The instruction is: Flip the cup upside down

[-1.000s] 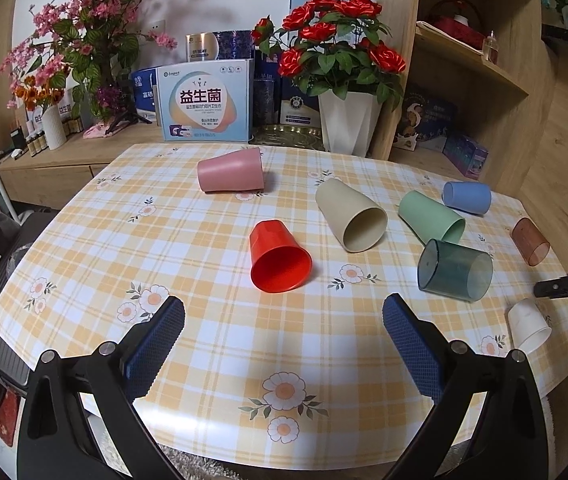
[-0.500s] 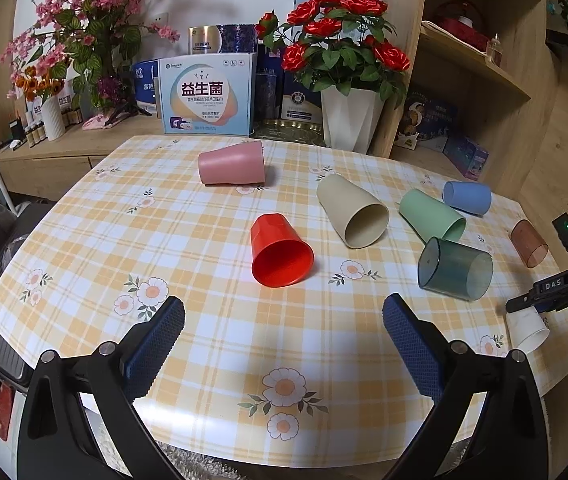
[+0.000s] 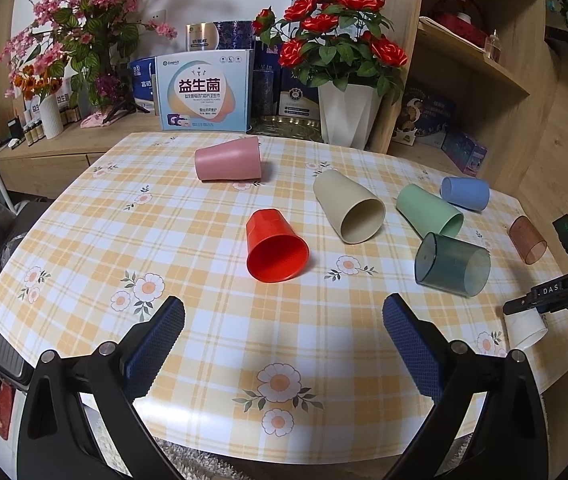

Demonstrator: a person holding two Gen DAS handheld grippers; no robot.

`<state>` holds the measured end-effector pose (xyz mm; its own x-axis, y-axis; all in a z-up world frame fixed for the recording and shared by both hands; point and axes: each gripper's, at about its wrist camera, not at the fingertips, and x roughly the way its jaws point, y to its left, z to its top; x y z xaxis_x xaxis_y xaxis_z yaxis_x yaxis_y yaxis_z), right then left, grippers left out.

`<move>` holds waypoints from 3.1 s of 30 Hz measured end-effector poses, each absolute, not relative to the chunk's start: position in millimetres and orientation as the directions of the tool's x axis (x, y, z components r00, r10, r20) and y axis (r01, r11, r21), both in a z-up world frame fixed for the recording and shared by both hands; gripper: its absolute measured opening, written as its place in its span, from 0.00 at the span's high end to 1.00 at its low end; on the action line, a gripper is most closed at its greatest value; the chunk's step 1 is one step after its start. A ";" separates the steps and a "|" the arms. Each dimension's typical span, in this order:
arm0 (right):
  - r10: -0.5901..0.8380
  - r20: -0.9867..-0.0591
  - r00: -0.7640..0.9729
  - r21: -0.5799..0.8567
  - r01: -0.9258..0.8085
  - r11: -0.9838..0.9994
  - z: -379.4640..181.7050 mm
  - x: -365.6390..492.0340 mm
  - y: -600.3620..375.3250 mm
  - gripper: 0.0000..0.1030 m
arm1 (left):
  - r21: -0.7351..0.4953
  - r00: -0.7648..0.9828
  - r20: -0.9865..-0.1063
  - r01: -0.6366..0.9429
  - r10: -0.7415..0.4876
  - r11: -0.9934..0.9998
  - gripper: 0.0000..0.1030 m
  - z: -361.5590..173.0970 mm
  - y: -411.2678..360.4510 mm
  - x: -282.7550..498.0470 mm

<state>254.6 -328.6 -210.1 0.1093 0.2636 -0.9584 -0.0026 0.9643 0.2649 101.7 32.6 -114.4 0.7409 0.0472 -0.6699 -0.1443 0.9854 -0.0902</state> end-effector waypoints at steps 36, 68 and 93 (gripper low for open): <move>-0.058 -0.712 0.700 -0.118 -0.037 0.992 -179.4 190.3 -354.3 0.50 | -0.093 0.718 -0.695 -0.129 0.028 0.987 0.06 -112.4 16.3 99.2; 0.053 -0.632 0.773 0.037 -0.038 0.999 -85.4 127.7 -339.3 0.15 | -0.086 0.805 -0.593 -0.045 -0.015 0.995 0.06 -41.4 16.3 83.9; 0.090 -0.444 0.891 0.085 -0.058 0.995 21.5 33.6 -311.3 0.15 | -0.032 0.894 -0.447 0.033 -0.044 0.999 0.06 30.0 -6.6 30.2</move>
<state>33.6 -311.3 21.5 0.8914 0.0904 -0.4441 -0.0584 0.9946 0.0853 30.2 -6.6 30.0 0.8936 -0.0441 -0.4466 0.0334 0.9989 -0.0317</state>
